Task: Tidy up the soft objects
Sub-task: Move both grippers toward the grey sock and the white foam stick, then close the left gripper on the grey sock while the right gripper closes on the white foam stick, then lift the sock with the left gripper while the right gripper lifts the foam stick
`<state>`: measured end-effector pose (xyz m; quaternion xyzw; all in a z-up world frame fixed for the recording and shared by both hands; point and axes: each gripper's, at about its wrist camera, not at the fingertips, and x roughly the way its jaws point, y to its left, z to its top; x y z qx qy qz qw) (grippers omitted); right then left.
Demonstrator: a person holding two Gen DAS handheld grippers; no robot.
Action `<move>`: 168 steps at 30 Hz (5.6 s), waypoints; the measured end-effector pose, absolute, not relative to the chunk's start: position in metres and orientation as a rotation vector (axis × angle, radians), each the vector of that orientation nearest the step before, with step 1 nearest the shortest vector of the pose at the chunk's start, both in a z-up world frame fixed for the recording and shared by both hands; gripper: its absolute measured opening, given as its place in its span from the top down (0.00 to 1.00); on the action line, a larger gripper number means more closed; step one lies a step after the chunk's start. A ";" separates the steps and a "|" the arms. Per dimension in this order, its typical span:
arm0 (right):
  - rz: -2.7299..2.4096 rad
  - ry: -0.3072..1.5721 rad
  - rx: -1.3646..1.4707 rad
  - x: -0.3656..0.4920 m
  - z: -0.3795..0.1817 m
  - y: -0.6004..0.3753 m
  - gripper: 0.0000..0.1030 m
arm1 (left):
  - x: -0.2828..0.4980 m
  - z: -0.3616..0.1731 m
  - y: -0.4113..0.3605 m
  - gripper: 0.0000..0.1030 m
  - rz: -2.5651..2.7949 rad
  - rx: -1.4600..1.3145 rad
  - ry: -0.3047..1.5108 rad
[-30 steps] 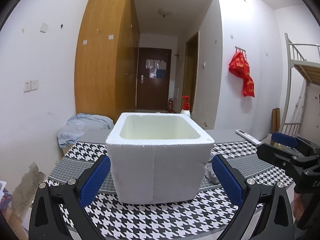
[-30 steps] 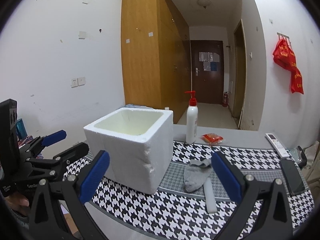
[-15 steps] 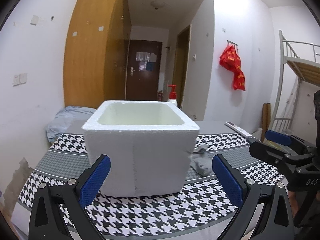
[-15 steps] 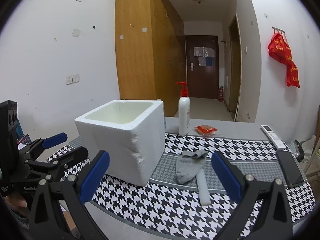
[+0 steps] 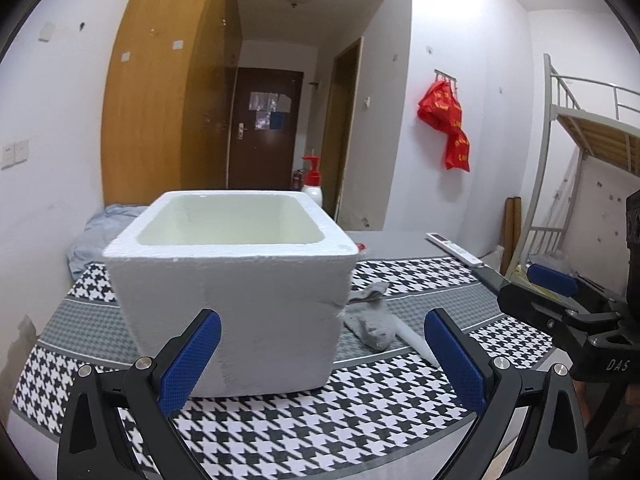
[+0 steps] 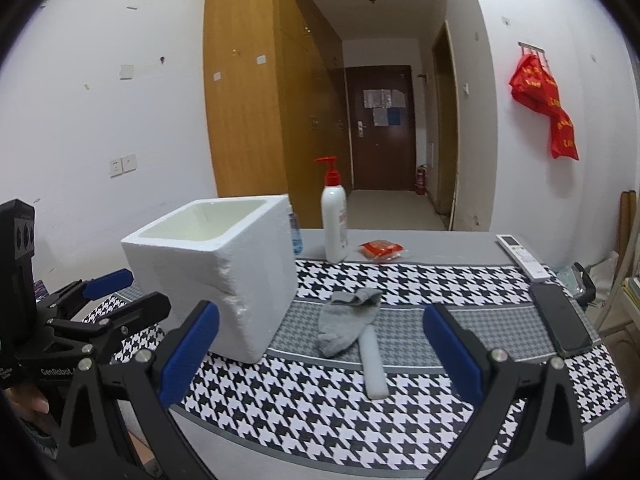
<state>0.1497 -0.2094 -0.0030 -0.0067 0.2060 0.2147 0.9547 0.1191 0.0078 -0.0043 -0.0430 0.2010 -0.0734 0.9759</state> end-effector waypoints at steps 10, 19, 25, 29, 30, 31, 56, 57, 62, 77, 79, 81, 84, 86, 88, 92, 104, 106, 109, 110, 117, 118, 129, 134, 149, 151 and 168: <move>0.385 0.447 -0.011 0.157 -0.010 -0.225 0.00 | 0.131 -0.014 -0.008 0.01 -0.191 -0.060 0.433; 0.360 0.497 -0.021 0.170 -0.023 -0.234 0.00 | 0.143 -0.024 -0.022 0.01 -0.205 -0.035 0.462; 0.330 0.518 -0.043 0.177 -0.030 -0.237 0.00 | 0.153 -0.030 -0.031 0.01 -0.218 -0.016 0.475; 0.317 0.537 -0.039 0.183 -0.035 -0.241 0.00 | 0.156 -0.033 -0.038 0.01 -0.240 -0.005 0.482; 0.310 0.544 -0.039 0.185 -0.037 -0.242 0.00 | 0.157 -0.034 -0.040 0.01 -0.249 -0.005 0.487; 0.303 0.549 -0.041 0.186 -0.038 -0.243 0.00 | 0.157 -0.036 -0.041 0.01 -0.256 -0.006 0.493; 0.272 0.611 0.014 0.205 -0.062 -0.276 0.00 | 0.184 -0.057 -0.086 0.01 -0.362 0.052 0.610; 0.267 0.610 0.014 0.205 -0.062 -0.277 0.00 | 0.186 -0.057 -0.088 0.01 -0.362 0.051 0.610; 0.253 0.618 0.032 0.208 -0.066 -0.285 0.00 | 0.199 -0.059 -0.095 0.01 -0.379 0.049 0.634; 0.259 0.663 0.035 0.229 -0.078 -0.291 0.00 | 0.222 -0.064 -0.085 0.01 -0.227 0.022 0.635; 0.267 0.667 0.025 0.230 -0.079 -0.289 0.00 | 0.225 -0.064 -0.080 0.01 -0.182 0.006 0.634; 0.271 0.672 0.019 0.231 -0.081 -0.288 0.00 | 0.229 -0.065 -0.076 0.01 -0.150 0.005 0.638; 0.287 0.684 0.015 0.232 -0.084 -0.286 0.00 | 0.231 -0.066 -0.076 0.01 -0.129 0.013 0.640; 0.292 0.687 0.006 0.232 -0.086 -0.285 0.00 | 0.231 -0.066 -0.080 0.01 -0.124 0.030 0.635; 0.295 0.689 0.006 0.231 -0.087 -0.285 0.00 | 0.232 -0.067 -0.083 0.01 -0.123 0.040 0.641; 0.294 0.688 0.008 0.231 -0.086 -0.287 0.00 | 0.235 -0.071 -0.089 0.03 -0.129 0.054 0.660; 0.328 0.704 -0.001 0.235 -0.090 -0.281 0.00 | 0.253 -0.077 -0.093 0.20 -0.120 0.050 0.750; 0.336 0.708 -0.003 0.235 -0.091 -0.280 0.00 | 0.254 -0.078 -0.098 0.22 -0.132 0.061 0.752; 0.345 0.711 0.001 0.236 -0.091 -0.281 0.00 | 0.259 -0.079 -0.100 0.24 -0.121 0.067 0.755; 0.347 0.712 0.000 0.237 -0.091 -0.280 0.00 | 0.260 -0.079 -0.100 0.25 -0.118 0.066 0.757; 0.361 0.724 -0.009 0.241 -0.093 -0.279 0.00 | 0.274 -0.091 -0.100 0.38 -0.103 0.067 0.807; 0.361 0.724 -0.011 0.241 -0.093 -0.279 0.00 | 0.275 -0.093 -0.100 0.40 -0.101 0.064 0.816; 0.394 0.743 0.001 0.247 -0.095 -0.272 0.00 | 0.285 -0.103 -0.090 0.57 -0.085 0.020 0.876; 0.404 0.759 -0.027 0.250 -0.098 -0.259 0.00 | 0.287 -0.104 -0.088 0.70 -0.090 0.022 0.876; 0.422 0.786 -0.131 0.251 -0.105 -0.228 0.10 | 0.284 -0.101 -0.070 0.83 -0.140 -0.101 0.858; 0.436 0.793 -0.141 0.250 -0.105 -0.223 0.19 | 0.281 -0.101 -0.067 0.83 -0.156 -0.132 0.854; 0.436 0.827 -0.240 0.246 -0.111 -0.201 0.67 | 0.264 -0.086 -0.064 0.83 -0.195 -0.150 0.757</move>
